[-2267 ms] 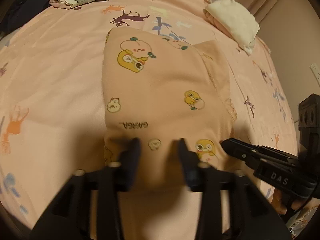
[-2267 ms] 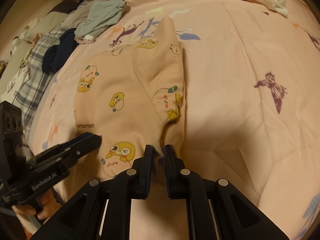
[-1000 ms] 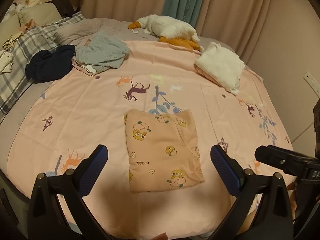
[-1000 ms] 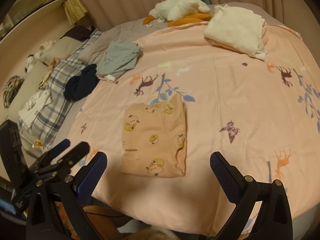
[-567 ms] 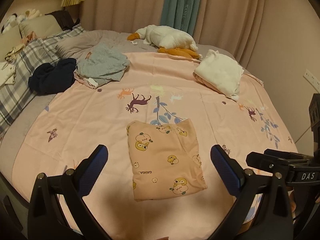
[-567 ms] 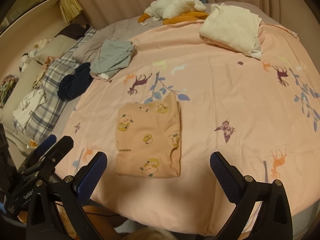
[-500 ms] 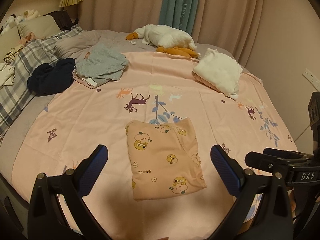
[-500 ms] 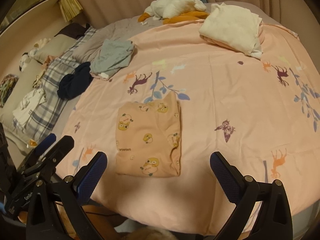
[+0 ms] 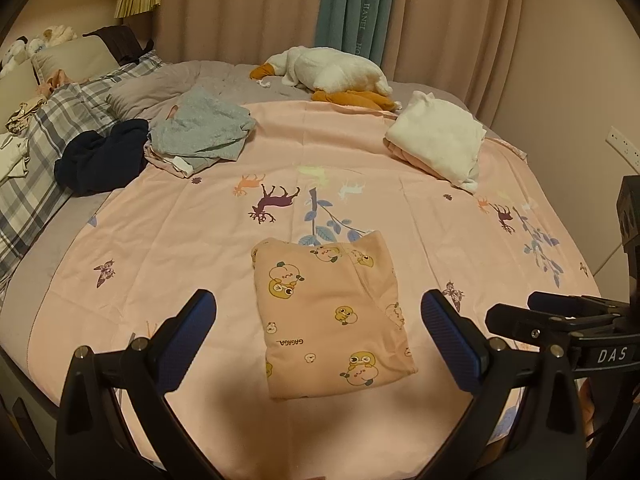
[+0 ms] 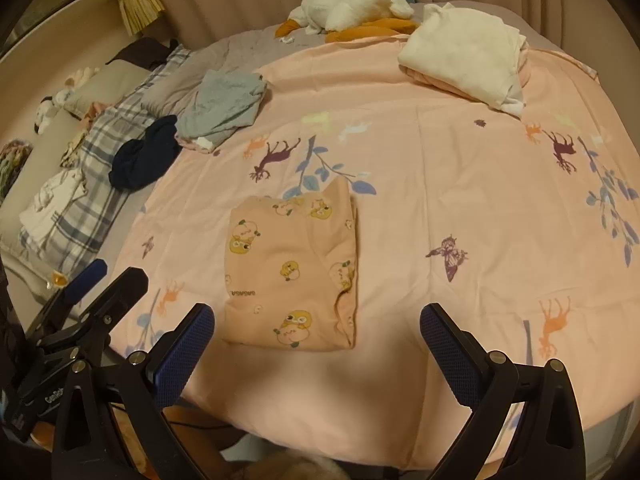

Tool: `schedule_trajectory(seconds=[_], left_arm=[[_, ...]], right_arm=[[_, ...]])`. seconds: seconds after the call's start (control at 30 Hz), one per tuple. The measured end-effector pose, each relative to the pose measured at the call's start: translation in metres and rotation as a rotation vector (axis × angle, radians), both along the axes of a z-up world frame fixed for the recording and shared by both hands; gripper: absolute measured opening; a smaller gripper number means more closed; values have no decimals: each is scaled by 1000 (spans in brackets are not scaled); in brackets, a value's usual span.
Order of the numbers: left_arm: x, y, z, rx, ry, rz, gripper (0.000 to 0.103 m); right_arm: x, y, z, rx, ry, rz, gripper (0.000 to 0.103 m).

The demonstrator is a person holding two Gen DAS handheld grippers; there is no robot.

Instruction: Fold small clothes

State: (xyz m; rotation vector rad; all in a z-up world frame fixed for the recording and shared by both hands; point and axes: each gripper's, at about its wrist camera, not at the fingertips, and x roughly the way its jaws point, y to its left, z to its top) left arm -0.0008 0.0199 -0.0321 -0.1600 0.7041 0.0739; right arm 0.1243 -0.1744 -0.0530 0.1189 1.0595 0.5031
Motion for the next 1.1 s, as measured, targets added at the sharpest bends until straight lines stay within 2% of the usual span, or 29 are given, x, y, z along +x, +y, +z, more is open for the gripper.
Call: schedule_trajectory(seconds=[0.4, 1.1], left_arm=[[-8, -2, 6, -8, -5, -42, 103], [-5, -2, -1, 0, 24, -74, 103]], right_arm=[[-6, 3, 6, -32, -25, 9, 102], [-5, 12, 1, -51, -12, 0, 102]])
